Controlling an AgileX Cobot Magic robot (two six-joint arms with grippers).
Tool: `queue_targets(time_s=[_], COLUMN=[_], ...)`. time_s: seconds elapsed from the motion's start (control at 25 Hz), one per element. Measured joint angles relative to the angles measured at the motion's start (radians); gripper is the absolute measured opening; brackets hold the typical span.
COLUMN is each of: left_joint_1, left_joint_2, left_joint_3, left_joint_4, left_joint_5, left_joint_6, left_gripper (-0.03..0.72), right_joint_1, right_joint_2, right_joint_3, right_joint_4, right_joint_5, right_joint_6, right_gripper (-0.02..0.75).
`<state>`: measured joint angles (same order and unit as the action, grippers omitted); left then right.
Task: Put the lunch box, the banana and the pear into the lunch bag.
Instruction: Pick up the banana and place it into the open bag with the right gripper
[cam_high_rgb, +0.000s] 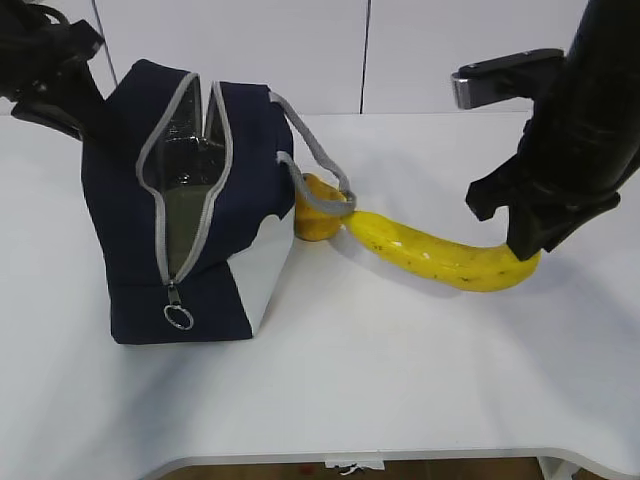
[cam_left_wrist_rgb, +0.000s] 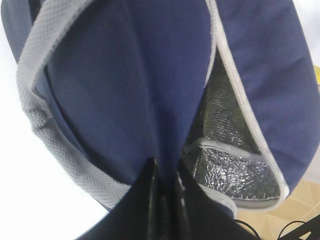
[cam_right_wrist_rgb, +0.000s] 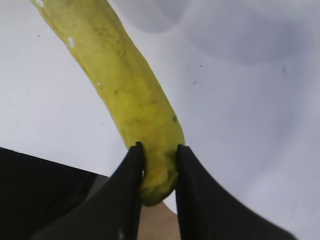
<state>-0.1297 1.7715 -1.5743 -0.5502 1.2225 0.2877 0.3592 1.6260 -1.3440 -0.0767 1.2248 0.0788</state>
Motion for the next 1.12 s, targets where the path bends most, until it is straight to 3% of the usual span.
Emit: queue_targets(time_s=[0.4, 0.72, 0.88, 1.12], left_joint_1=[0.0, 0.0, 0.0, 0.0], left_joint_2=[0.0, 0.0, 0.0, 0.0], left_joint_3=[0.0, 0.0, 0.0, 0.0], left_joint_4=[-0.007, -0.039, -0.041, -0.041], left_joint_5=[0.0, 0.0, 0.0, 0.0], left_joint_6=[0.0, 0.0, 0.0, 0.0], left_gripper=[0.008, 0.008, 0.008, 0.008], right_joint_1=[0.0, 0.0, 0.0, 0.0], right_joint_2=[-0.113, -0.11, -0.109, -0.109], right_joint_3=[0.023, 0.029, -0.008, -0.122], right_joint_4=[-0.159, -0.22, -0.157, 0.051], right_joint_5=[0.006, 0.008, 0.012, -0.005], right_joint_6=[0.042, 0.081, 0.09, 0.095], right_gripper=[0.153, 0.151, 0.151, 0.151])
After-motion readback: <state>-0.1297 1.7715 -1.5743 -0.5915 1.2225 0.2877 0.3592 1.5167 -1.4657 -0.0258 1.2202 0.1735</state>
